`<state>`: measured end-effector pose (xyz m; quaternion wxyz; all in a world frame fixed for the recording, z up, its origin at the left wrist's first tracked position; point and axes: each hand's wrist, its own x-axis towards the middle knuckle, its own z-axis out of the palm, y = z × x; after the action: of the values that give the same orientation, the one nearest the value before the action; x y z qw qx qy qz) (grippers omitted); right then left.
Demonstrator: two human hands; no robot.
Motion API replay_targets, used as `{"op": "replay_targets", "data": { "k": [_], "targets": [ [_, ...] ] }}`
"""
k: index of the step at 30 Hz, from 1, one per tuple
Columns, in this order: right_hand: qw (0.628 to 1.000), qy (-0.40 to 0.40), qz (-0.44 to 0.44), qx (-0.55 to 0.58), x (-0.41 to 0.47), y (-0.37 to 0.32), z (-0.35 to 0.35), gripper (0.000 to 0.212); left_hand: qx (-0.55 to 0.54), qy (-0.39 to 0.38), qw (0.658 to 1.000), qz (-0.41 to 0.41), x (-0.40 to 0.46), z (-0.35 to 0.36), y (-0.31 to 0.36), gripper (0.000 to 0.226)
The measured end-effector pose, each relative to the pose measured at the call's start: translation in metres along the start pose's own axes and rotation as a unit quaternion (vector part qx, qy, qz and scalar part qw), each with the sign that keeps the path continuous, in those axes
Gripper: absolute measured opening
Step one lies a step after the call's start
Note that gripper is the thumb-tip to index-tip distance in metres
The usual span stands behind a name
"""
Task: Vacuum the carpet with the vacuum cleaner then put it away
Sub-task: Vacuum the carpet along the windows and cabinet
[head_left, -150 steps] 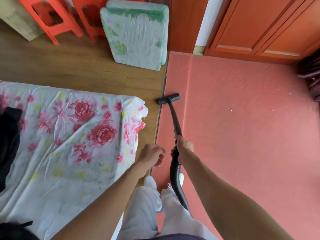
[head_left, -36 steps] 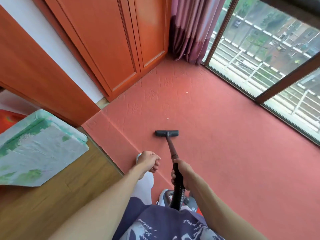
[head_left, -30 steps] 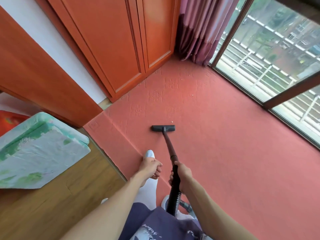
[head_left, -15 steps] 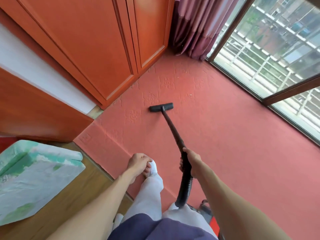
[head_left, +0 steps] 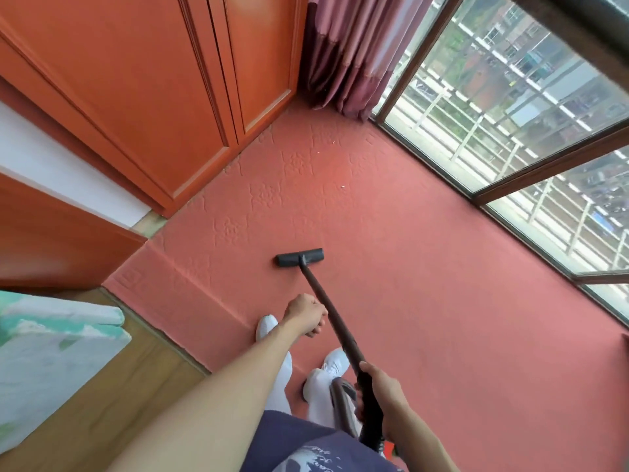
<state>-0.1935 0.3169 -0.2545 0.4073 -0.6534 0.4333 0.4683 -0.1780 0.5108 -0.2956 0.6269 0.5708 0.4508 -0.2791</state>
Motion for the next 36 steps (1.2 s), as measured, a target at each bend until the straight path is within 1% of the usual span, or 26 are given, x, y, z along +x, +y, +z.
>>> {"op": "replay_targets", "data": {
  "k": [1,4,6,8,12,15,17,21,23,25,28,31,34,36],
  "targets": [
    [1.0,-0.003,-0.002,0.001,0.0,0.002,0.0,0.037,0.001,-0.006,1.0,0.009,-0.002,0.007,0.002,0.018],
    [1.0,-0.011,-0.021,0.005,0.009,-0.003,0.012,0.028,0.001,-0.02,0.999,0.029,-0.013,0.023,0.003,0.015],
    [0.999,-0.032,-0.038,-0.003,0.017,-0.015,0.025,0.029,-0.024,-0.013,0.999,0.03,-0.023,0.025,-0.003,0.015],
    [0.996,-0.057,-0.062,-0.017,0.025,-0.028,0.036,0.029,-0.056,0.008,0.998,0.024,-0.034,0.022,-0.014,0.016],
    [0.987,-0.091,-0.123,-0.043,0.034,-0.051,0.049,0.021,-0.103,0.062,0.993,-0.002,-0.048,0.01,-0.053,0.014],
    [0.983,-0.091,-0.152,-0.051,0.036,-0.054,0.042,0.018,-0.131,0.102,0.986,-0.028,-0.056,0.005,-0.084,0.01],
    [0.982,-0.076,-0.159,-0.065,0.031,-0.049,0.027,0.014,-0.151,0.118,0.98,-0.048,-0.061,0.01,-0.1,0.008],
    [0.986,-0.059,-0.135,-0.079,0.018,-0.021,-0.018,0.011,-0.172,0.119,0.976,-0.067,-0.069,0.033,-0.106,0.006],
    [0.99,-0.059,-0.113,-0.065,0.014,-0.005,-0.04,0.011,-0.173,0.112,0.977,-0.059,-0.073,0.049,-0.095,0.01],
    [0.99,-0.065,-0.111,-0.05,0.017,0.002,-0.05,0.012,-0.177,0.099,0.979,-0.034,-0.075,0.065,-0.077,0.016],
    [0.99,-0.078,-0.112,-0.023,0.027,-0.009,-0.04,0.013,-0.173,0.093,0.98,0.015,-0.08,0.085,-0.052,0.02],
    [0.989,-0.119,-0.086,-0.012,0.044,-0.033,-0.024,0.015,-0.174,0.084,0.98,0.05,-0.086,0.098,-0.035,0.02],
    [0.988,-0.142,-0.065,-0.016,0.055,-0.051,-0.021,0.019,-0.17,0.096,0.979,0.063,-0.092,0.102,-0.035,0.02],
    [0.989,-0.126,-0.073,0.02,0.05,-0.054,-0.024,0.017,-0.162,0.106,0.979,0.058,-0.094,0.101,-0.042,0.021]
  ]
}}
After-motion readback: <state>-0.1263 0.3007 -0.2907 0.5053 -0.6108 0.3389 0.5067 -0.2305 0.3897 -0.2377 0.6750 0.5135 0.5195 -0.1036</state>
